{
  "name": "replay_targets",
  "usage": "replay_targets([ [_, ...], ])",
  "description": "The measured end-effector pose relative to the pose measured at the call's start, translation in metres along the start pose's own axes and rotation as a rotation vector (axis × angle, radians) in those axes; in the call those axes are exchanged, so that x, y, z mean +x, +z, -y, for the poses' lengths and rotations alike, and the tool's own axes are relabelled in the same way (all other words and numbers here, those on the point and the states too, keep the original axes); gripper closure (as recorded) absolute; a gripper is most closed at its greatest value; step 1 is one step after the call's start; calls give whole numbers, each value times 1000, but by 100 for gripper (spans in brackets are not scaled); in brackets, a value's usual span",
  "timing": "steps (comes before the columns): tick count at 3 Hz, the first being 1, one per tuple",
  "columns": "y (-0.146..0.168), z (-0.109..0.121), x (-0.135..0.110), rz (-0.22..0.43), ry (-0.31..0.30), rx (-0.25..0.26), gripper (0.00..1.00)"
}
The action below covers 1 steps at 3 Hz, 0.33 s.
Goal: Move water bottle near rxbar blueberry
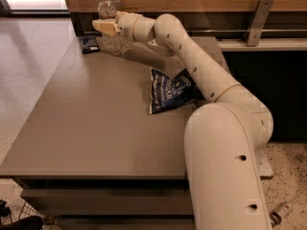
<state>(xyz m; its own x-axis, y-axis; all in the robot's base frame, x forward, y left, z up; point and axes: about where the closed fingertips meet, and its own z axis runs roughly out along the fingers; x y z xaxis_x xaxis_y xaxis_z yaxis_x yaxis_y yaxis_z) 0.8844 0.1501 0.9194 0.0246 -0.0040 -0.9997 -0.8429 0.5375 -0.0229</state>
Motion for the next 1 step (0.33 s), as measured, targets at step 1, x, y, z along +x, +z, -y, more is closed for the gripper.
replay_targets([
  [1,2,-1,0,0,1,-3,0],
])
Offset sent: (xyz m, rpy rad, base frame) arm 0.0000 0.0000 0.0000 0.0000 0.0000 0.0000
